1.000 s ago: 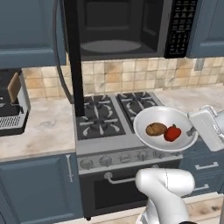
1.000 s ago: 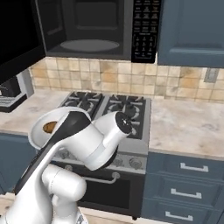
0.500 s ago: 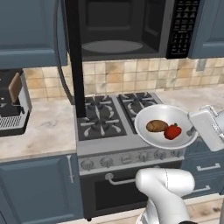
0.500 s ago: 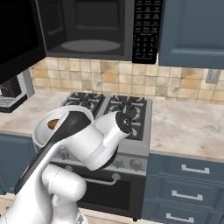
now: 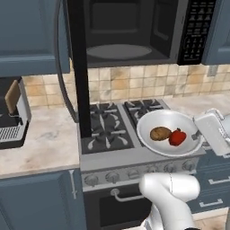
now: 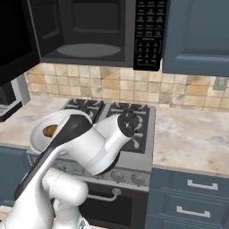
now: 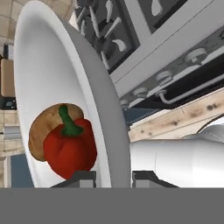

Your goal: Place the bowl containing the bell pepper and potato in the microwave. Close the microwave door and press the start button to microwave the meal.

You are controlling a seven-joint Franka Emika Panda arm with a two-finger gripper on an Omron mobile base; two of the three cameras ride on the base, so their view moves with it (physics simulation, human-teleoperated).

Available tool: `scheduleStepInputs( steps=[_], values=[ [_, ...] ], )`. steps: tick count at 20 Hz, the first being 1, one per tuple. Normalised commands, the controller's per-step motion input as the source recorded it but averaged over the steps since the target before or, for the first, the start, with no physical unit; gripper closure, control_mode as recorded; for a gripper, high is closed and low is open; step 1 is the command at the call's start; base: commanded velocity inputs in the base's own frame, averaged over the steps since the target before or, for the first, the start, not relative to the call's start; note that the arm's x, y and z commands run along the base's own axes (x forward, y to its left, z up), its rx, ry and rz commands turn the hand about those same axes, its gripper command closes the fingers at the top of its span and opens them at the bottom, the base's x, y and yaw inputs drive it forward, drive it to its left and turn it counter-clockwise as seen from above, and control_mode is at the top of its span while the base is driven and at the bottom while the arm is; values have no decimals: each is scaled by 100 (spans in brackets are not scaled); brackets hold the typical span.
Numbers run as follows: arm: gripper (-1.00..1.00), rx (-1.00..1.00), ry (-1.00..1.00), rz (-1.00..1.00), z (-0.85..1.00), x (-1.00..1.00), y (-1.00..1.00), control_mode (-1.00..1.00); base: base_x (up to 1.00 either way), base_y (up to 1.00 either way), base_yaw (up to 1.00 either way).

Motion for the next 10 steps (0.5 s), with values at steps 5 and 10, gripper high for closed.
scheduleStepInputs(
  steps=[5, 10],
  values=[
    [100, 0, 0, 0, 0, 0, 0, 100, 11, 19, 1],
    [100, 0, 0, 0, 0, 0, 0, 100, -34, 12, 3]
  ],
)
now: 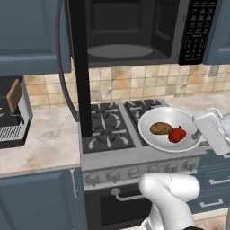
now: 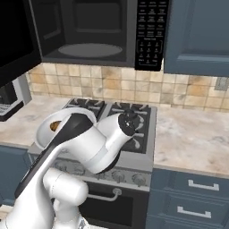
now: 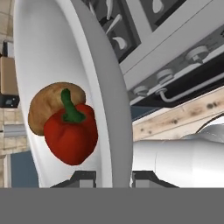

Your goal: Place the bowl containing the bell pepper and potato in the microwave. Close the microwave door and press the start button to microwave the meal.

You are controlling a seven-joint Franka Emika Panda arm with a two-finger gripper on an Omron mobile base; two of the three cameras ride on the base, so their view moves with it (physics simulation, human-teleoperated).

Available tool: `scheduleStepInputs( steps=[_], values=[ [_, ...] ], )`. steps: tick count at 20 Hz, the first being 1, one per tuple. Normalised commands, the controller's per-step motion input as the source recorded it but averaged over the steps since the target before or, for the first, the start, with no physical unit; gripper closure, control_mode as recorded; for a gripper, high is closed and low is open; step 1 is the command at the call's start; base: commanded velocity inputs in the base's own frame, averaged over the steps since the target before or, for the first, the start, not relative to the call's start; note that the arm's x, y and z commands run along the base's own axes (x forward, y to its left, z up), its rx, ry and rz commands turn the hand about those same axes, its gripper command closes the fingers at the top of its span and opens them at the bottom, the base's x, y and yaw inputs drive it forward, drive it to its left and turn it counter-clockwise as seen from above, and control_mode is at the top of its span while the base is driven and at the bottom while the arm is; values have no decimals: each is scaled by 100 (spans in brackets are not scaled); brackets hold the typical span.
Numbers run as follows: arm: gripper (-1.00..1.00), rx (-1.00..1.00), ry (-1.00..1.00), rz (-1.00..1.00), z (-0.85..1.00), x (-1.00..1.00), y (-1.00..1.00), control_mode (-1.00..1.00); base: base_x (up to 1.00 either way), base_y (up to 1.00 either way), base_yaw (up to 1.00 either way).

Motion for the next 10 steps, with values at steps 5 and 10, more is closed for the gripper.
scheduleStepInputs(
  steps=[5, 10],
  values=[
    [100, 0, 0, 0, 0, 0, 0, 100, -35, 23, 2],
    [100, 0, 0, 0, 0, 0, 0, 100, 4, 20, 0]
  ],
)
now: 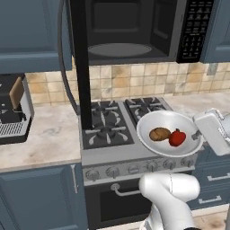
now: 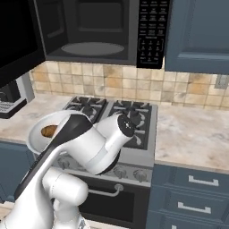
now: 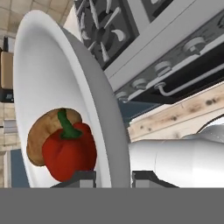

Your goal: Place the bowl containing the bell pepper and potato in the microwave. Close the microwave door and press the start button to microwave the meal.

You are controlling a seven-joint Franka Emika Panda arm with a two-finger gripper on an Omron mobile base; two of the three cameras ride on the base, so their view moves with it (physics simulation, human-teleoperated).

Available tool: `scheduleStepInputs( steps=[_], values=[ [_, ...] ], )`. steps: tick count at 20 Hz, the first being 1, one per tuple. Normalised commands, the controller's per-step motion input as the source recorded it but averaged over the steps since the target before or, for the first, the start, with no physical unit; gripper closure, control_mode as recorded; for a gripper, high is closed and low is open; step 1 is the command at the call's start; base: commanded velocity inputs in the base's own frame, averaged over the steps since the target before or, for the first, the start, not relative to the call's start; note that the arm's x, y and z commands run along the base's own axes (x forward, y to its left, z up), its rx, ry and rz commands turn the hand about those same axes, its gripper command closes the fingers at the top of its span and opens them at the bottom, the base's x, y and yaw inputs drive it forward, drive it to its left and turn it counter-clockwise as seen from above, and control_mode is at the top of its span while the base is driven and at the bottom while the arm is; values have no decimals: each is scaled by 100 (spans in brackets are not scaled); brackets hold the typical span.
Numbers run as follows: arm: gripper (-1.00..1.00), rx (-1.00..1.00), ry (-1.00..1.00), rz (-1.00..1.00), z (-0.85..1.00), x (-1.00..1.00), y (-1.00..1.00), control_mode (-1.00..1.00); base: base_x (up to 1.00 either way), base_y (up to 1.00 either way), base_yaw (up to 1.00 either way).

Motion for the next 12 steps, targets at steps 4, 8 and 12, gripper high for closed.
scheduleStepInputs(
  steps=[4, 8, 12],
  values=[
    [100, 0, 0, 0, 0, 0, 0, 100, 30, 18, 0],
    [100, 0, 0, 0, 0, 22, 12, -100, 0, 0, 0],
    [100, 0, 0, 0, 0, 15, 3, -100, 0, 0, 0]
  ],
)
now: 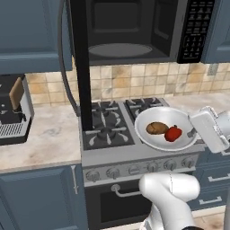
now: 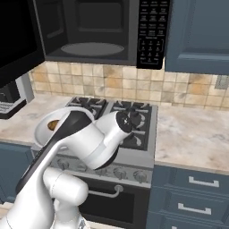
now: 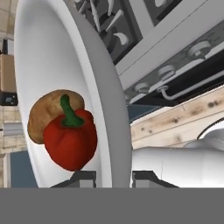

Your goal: Place the bowl containing the bell pepper and potato in the microwave. Close the microwave door and press the start button to microwave the meal.

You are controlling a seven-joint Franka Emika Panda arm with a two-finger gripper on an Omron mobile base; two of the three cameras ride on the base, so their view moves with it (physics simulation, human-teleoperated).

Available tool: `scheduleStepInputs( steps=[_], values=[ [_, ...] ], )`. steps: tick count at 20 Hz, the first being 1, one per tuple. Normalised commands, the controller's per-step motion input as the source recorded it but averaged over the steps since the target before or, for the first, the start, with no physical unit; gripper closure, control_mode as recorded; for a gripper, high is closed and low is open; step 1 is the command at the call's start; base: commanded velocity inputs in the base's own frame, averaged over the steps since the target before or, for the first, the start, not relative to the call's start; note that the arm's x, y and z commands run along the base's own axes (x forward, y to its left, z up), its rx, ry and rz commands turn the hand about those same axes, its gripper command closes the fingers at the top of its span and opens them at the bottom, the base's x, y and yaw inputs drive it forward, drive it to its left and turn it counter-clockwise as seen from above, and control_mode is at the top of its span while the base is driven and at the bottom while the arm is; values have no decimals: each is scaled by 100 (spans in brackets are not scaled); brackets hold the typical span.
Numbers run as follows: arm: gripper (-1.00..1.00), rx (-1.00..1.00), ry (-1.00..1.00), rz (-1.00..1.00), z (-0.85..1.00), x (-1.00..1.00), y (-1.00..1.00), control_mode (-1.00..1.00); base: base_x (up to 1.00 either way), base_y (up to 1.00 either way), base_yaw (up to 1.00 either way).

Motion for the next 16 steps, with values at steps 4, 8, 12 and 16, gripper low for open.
scheduleStepInputs(
  steps=[4, 8, 12, 16],
  values=[
    [100, 0, 0, 0, 0, 10, 1, -100, 0, 0, 0],
    [100, 0, 0, -1, 12, 10, 9, -100, 0, 0, 0],
    [100, 4, -4, 0, 31, 2, 0, -100, 0, 0, 0],
    [100, 5, -4, 0, 33, 5, 0, -100, 0, 0, 0]
  ],
)
